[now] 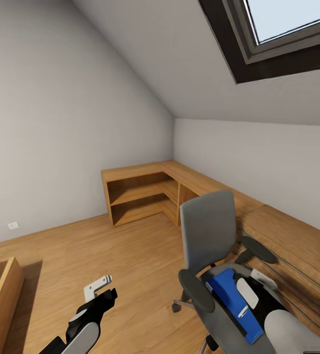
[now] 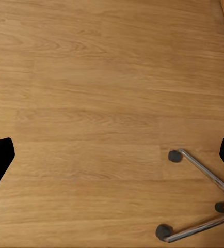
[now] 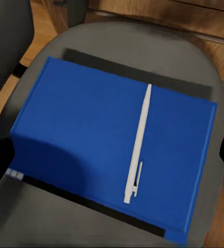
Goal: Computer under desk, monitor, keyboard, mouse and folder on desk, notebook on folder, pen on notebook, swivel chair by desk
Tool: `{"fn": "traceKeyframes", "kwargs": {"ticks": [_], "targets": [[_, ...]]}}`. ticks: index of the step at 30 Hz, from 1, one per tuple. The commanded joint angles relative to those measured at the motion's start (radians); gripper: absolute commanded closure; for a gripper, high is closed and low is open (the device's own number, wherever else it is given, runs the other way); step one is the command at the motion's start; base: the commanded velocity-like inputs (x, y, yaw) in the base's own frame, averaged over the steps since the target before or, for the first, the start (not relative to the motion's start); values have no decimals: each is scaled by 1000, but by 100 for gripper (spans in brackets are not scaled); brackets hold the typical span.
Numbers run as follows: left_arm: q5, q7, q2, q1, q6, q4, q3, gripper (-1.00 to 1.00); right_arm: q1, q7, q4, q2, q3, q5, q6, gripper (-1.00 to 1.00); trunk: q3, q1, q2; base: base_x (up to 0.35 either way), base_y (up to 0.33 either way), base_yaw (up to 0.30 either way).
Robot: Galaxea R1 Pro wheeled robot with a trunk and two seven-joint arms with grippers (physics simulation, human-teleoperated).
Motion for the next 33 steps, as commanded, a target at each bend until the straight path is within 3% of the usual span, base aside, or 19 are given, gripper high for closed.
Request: {"fn": "traceKeyframes", "kwargs": {"ticks": [1, 7, 16, 22, 24, 33], "targets": [[2, 6, 1, -1, 6, -1, -2, -100, -1, 6, -2, -2, 0, -2, 19, -100, -4, 4, -8, 0, 0, 0], [2, 7, 1, -1, 5, -1, -2, -100, -2, 42, 2, -23, 0, -26, 58, -100, -23, 27, -50, 0, 0, 0], [2, 7, 1, -1, 5, -1, -3, -100, -2, 56, 7, -59, -1, -90, 93, -100, -51, 62, -113, 0, 0, 0], [2, 8, 1, -1, 4, -1, -3, -100, -2, 57, 8, -71, -1, -111, 96, -100, -70, 85, -155, 0, 0, 0], [2, 8, 1, -1, 4, -1, -3, -100, -2, 57, 8, -79, -1, -154, 97, -100, -77, 92, -169, 0, 0, 0], [2, 8, 1, -1, 4, -1, -4, -100, -2, 56, 9, -84, -2, -173, 99, -100, -105, 127, -232, 0, 0, 0]]}}
